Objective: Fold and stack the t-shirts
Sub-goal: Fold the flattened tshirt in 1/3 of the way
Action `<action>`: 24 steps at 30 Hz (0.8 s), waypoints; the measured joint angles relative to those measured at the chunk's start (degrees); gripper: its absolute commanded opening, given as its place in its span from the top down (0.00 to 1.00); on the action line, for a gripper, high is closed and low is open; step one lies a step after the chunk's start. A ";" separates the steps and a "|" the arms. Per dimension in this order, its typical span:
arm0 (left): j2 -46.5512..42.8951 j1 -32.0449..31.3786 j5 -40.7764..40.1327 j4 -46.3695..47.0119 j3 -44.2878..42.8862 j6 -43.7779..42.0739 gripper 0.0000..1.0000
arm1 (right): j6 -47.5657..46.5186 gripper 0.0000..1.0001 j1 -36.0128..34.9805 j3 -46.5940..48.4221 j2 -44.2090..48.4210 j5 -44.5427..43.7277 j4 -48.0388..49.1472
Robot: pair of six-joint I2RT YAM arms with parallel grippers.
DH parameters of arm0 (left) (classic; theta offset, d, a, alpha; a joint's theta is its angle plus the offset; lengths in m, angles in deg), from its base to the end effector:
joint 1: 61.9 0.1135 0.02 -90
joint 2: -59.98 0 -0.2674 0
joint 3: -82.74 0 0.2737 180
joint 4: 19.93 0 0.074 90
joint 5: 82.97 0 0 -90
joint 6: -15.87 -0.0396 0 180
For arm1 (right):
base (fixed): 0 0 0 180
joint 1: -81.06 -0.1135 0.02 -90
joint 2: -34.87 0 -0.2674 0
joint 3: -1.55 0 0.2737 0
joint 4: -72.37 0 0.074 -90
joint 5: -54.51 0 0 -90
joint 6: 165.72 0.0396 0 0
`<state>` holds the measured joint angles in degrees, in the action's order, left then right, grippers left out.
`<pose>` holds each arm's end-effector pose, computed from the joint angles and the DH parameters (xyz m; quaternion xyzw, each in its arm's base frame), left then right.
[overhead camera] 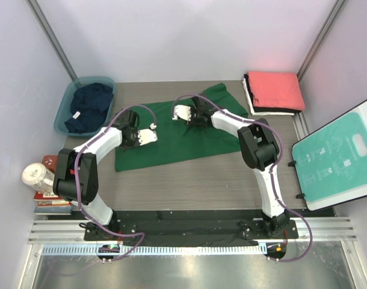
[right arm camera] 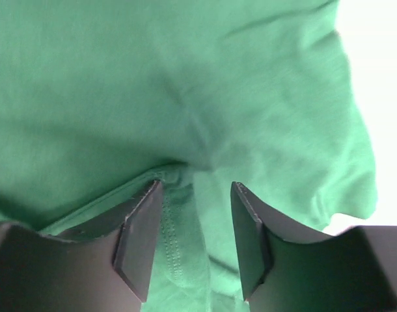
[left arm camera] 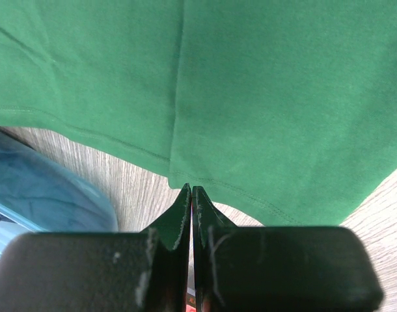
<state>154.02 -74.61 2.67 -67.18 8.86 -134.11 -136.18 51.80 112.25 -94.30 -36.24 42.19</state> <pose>0.3317 -0.0717 0.1811 0.5747 0.7937 0.1126 0.1643 0.4570 0.2554 0.1488 -0.6583 0.6648 -0.1008 0.3384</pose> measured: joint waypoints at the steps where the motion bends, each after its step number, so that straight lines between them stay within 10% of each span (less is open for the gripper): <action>1: 0.17 0.00 0.02 -0.04 -0.26 -0.02 1.00 | -0.02 0.44 -0.33 -0.92 0.31 -0.28 1.99; 19: 1.49 -0.02 1.18 -0.44 -1.68 -0.50 1.00 | 2.40 0.28 -2.60 -7.41 0.55 -19.61 31.19; 24: 1.46 -0.02 1.57 -0.90 -1.68 -0.79 1.00 | 8.24 0.30 1.70 -4.24 2.95 -23.41 23.39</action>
<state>155.49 -74.63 4.24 -68.08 7.18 -134.90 -127.94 53.51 108.01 -91.34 -59.65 65.58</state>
